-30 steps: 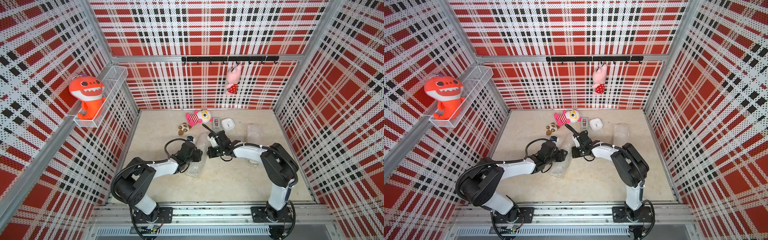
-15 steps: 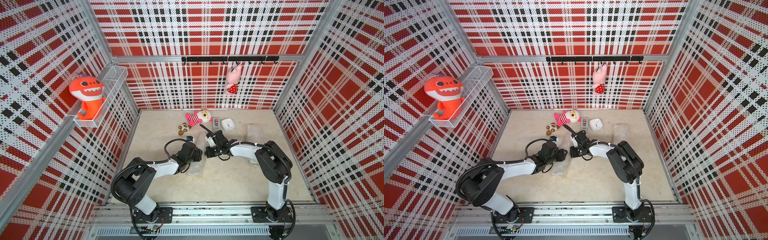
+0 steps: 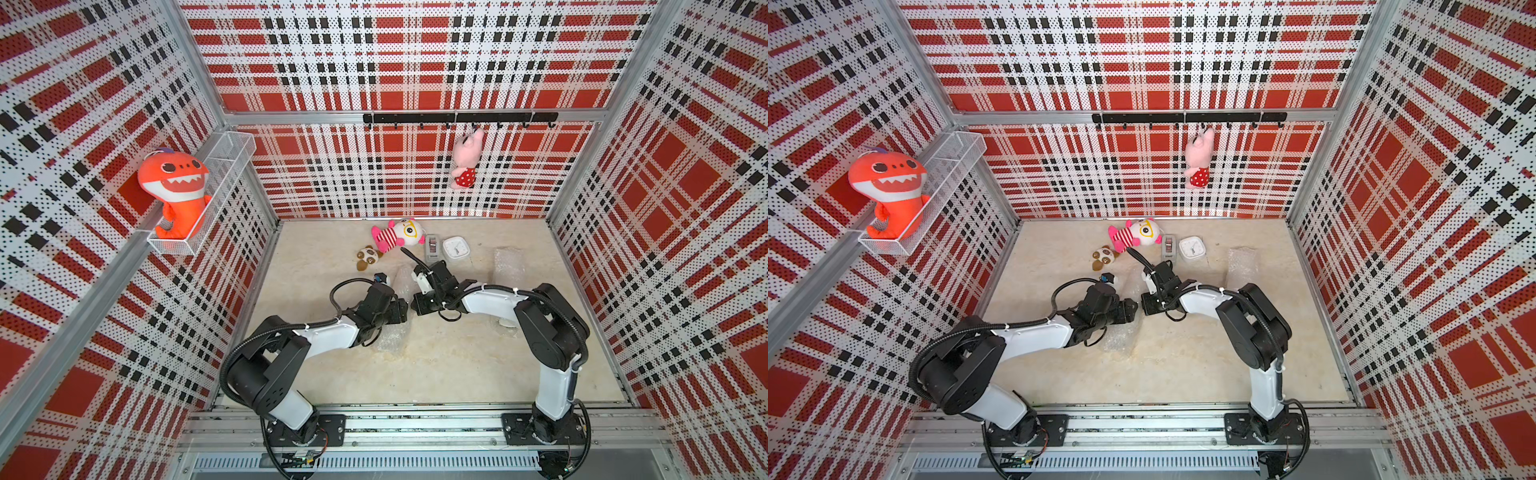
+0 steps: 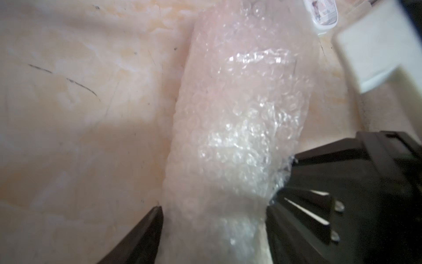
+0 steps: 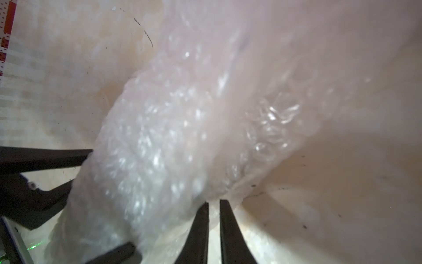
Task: Wrap vases in bubble wrap
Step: Stick the tape on the bubble wrap, then reset both arms
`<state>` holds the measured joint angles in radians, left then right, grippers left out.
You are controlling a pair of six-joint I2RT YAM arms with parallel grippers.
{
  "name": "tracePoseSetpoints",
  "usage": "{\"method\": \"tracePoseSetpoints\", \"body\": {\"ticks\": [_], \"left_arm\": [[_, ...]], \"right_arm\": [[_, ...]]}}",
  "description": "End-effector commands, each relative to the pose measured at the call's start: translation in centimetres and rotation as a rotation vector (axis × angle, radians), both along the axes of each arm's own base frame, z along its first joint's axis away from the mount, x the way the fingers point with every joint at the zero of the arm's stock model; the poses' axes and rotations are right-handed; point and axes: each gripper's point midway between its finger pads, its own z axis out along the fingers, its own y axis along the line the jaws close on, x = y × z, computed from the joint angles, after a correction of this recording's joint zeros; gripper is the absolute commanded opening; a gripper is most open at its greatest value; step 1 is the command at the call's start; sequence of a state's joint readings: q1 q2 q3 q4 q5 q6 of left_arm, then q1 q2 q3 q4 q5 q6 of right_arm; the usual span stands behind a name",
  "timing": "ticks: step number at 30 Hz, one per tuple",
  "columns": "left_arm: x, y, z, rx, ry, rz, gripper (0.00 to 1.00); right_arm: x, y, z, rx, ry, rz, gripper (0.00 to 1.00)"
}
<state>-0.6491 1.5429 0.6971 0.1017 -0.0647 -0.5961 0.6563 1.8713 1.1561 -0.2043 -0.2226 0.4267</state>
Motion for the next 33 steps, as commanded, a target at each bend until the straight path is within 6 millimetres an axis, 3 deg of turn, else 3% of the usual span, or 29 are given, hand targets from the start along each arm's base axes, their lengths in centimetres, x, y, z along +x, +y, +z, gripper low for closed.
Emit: {"method": "tracePoseSetpoints", "body": {"ticks": [1, 3, 5, 8, 9, 11, 12, 15, 18, 20, 24, 27, 29, 31, 33], "left_arm": [[0.7, 0.8, 4.5, 0.003, -0.072, 0.035, 0.92], [1.2, 3.0, 7.2, 0.021, -0.121, 0.114, 0.99], [1.8, 6.4, 10.5, 0.037, -0.200, 0.231, 0.98], [2.3, 15.9, 15.2, 0.127, -0.346, 0.560, 0.98], [1.8, 20.3, 16.0, 0.200, -0.387, 0.721, 0.98], [0.2, 27.1, 16.5, 0.325, -0.449, 0.936, 0.98], [-0.8, 29.9, 16.1, 0.395, -0.481, 1.021, 0.98], [-2.3, 32.9, 13.4, 0.476, -0.613, 1.037, 0.98], [-2.7, 32.7, 11.3, 0.383, -0.724, 0.951, 0.98], [-3.6, 32.1, 11.2, 0.346, -0.831, 0.917, 0.98], [-2.1, 30.5, 12.2, 0.321, -0.938, 0.810, 0.98], [0.9, 29.4, 9.8, 0.308, -0.887, 0.707, 0.98], [1.8, 28.5, 10.5, 0.322, -0.923, 0.679, 0.98], [3.3, 29.5, 8.4, 0.352, -0.767, 0.703, 0.98], [3.4, 29.1, 8.9, 0.392, -0.800, 0.732, 0.98]], "right_arm": [[2.0, -3.1, 7.6, 0.018, -0.167, -0.057, 0.25], [2.7, -6.5, 10.3, -0.003, -0.232, -0.128, 0.38], [3.6, -10.8, 13.3, -0.024, -0.326, -0.228, 0.53], [5.1, -19.7, 16.4, -0.068, -0.463, -0.464, 0.79], [5.4, -23.5, 16.4, -0.110, -0.513, -0.576, 0.88], [5.3, -29.7, 15.7, -0.140, -0.554, -0.754, 1.00], [5.1, -32.1, 15.2, -0.166, -0.591, -0.807, 1.00], [4.2, -37.4, 12.4, -0.287, -0.679, -0.933, 1.00], [4.4, -38.1, 9.0, -0.292, -0.678, -0.902, 1.00], [3.9, -37.3, 7.7, -0.277, -0.718, -0.845, 1.00], [4.6, -34.7, 7.7, -0.179, -0.810, -0.722, 1.00], [5.4, -33.2, 7.7, -0.109, -0.842, -0.651, 1.00], [5.2, -31.4, 7.4, -0.122, -0.897, -0.582, 1.00], [4.7, -30.9, 7.0, -0.167, -0.903, -0.574, 1.00], [4.3, -31.1, 7.3, -0.154, -0.949, -0.597, 1.00]]}}
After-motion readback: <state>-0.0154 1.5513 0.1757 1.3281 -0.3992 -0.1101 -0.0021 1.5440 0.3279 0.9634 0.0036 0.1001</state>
